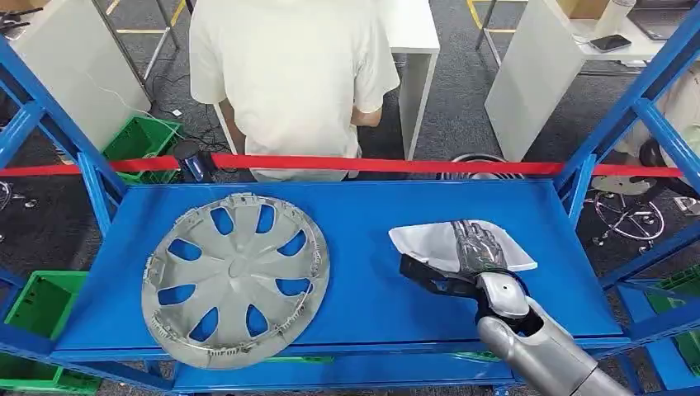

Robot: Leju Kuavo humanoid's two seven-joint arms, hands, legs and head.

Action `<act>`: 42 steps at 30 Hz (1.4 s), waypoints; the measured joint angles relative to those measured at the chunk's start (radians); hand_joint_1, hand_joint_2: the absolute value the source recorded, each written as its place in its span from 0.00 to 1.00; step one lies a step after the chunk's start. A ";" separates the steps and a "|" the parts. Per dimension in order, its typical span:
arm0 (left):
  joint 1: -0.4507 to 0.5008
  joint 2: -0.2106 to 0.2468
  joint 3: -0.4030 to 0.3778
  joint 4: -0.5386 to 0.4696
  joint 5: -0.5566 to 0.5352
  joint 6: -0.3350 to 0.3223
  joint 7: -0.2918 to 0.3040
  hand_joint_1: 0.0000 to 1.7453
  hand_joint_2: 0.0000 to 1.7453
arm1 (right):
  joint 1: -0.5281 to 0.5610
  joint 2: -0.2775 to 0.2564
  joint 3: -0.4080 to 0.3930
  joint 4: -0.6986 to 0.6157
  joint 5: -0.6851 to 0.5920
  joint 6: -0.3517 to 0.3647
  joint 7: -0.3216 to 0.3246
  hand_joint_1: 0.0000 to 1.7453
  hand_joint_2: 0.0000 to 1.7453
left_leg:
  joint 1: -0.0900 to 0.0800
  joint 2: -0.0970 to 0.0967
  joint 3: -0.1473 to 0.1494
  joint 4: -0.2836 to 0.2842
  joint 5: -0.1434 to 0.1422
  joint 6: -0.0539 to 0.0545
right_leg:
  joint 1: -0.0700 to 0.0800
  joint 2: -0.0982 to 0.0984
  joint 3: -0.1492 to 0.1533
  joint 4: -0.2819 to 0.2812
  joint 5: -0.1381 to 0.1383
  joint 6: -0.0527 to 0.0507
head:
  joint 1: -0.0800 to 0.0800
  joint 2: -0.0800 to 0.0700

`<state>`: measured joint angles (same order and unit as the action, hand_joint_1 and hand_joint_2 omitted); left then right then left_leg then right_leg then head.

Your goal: Take the parts from the cabinet and place them on the table.

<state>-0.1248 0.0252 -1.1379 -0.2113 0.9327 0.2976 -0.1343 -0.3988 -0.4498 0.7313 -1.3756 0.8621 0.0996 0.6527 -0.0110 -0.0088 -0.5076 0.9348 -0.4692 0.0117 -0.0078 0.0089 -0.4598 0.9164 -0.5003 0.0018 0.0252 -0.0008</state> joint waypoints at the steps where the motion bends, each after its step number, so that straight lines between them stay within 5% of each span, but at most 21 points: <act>1: 0.000 0.000 0.000 0.000 -0.001 0.000 0.002 0.00 0.00 | 0.000 0.001 0.003 0.005 0.000 -0.002 0.001 1.00 1.00 | 0.000 -0.001 0.000 0.000 0.000 0.000 | 0.000 0.000 0.001 0.000 0.000 0.000 | 0.000 0.000; 24: 0.000 -0.002 -0.001 0.000 0.000 0.000 0.002 0.00 0.00 | 0.000 0.023 0.015 0.049 -0.029 -0.033 -0.008 1.00 1.00 | 0.000 -0.008 0.002 0.000 0.000 0.000 | 0.000 -0.004 0.005 -0.003 -0.001 0.001 | 0.001 0.000; 30: 0.000 -0.002 -0.002 0.000 0.001 0.000 -0.007 0.00 0.00 | 0.005 0.023 0.021 0.053 -0.037 -0.086 -0.045 1.00 1.00 | 0.000 -0.007 0.002 0.000 0.000 0.000 | 0.000 -0.004 0.005 -0.003 -0.001 0.001 | 0.001 0.000; 37: 0.000 -0.002 -0.008 0.000 0.001 0.000 -0.026 0.00 0.00 | 0.029 0.023 0.022 0.056 -0.024 -0.203 -0.129 1.00 1.00 | 0.000 -0.005 0.001 0.000 0.000 0.000 | 0.000 -0.004 0.005 -0.003 -0.001 0.001 | 0.001 0.000; 42: 0.001 -0.002 -0.009 0.000 0.001 0.030 -0.092 0.00 0.00 | 0.091 0.023 0.019 0.007 0.095 -0.470 -0.238 1.00 1.00 | 0.000 -0.005 -0.001 0.000 0.000 0.000 | 0.000 -0.004 0.004 -0.002 -0.001 0.002 | 0.000 0.000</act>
<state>-0.1235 0.0229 -1.1471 -0.2113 0.9339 0.3273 -0.2265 -0.3077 -0.4268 0.7504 -1.3686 0.9570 -0.3700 0.4143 -0.0110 -0.0134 -0.5088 0.9351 -0.4693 0.0119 -0.0077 0.0049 -0.4560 0.9140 -0.5012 0.0036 0.0252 -0.0008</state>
